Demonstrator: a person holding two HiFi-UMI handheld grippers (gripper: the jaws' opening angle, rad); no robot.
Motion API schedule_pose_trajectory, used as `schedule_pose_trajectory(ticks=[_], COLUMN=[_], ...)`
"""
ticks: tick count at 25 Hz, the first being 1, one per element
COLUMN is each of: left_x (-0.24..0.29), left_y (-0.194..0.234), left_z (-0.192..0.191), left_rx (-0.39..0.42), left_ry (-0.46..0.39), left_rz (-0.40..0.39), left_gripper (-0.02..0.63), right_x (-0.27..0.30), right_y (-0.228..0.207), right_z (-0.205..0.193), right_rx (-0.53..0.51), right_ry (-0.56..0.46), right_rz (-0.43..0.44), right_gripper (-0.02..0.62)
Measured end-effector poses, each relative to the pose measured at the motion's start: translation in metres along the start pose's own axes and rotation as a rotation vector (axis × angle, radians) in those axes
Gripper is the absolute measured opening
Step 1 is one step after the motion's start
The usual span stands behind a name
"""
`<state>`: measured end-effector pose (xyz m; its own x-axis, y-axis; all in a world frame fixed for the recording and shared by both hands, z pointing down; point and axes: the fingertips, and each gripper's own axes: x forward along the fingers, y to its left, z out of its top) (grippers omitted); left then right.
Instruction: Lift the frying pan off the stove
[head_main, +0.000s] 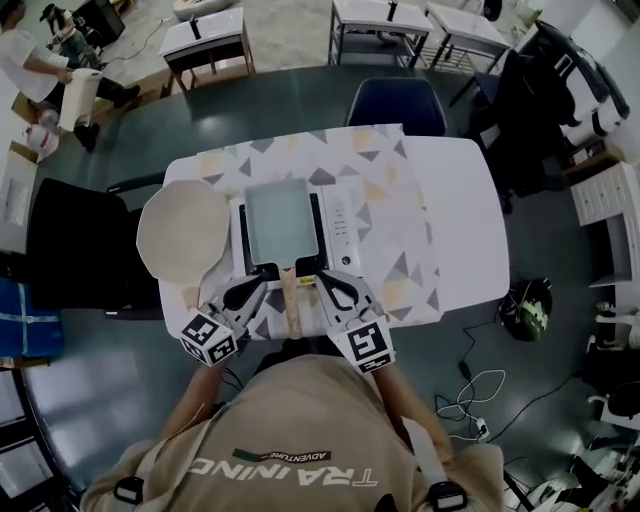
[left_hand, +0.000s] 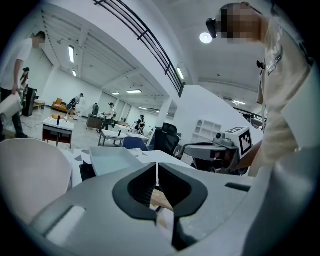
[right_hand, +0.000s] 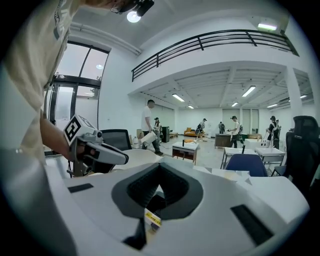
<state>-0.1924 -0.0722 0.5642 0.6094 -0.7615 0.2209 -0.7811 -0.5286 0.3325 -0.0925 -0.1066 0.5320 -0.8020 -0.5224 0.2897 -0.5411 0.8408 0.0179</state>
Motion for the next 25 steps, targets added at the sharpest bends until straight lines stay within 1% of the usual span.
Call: schedule_pose_trajectory(ticks=[5,11,13,17,21,24,25], left_x=[-0.001,-0.001,0.0,0.001,-0.003,-0.004,-0.003], left_y=[-0.004,-0.004,-0.001,0.012,0.021,0.022,0.023], left_z=[0.003,0.001,-0.005,-0.023,-0.041,-0.047,-0.049], left_rx=[-0.009,-0.014,-0.037,-0.148,-0.255,-0.38,-0.42], left_ry=[0.009,0.032,0.042,0.058,0.072,0.041,0.031], left_rz=[-0.004,0.007,0.01,0.015,-0.003,-0.036,-0.037], left_gripper=[0.0,0.0,-0.002,0.0,0.0,0.002,0.018], right_x=[-0.002,-0.007,-0.011,-0.018,-0.02,-0.02,-0.02], right_y=[0.004,-0.001,-0.003,-0.009,-0.009,-0.008,-0.008], right_z=[0.001,0.004,0.001,-0.005,-0.011,-0.013,-0.013], right_rx=[0.005,0.012,0.02,0.064,0.067,0.07,0.07], right_ry=[-0.01,-0.031,-0.029,-0.024,-0.009,-0.003,-0.001], right_rz=[0.01,-0.006,-0.012,-0.028,-0.025,-0.021,-0.019], right_gripper=[0.002,0.002,0.002,0.002,0.002,0.002,0.002])
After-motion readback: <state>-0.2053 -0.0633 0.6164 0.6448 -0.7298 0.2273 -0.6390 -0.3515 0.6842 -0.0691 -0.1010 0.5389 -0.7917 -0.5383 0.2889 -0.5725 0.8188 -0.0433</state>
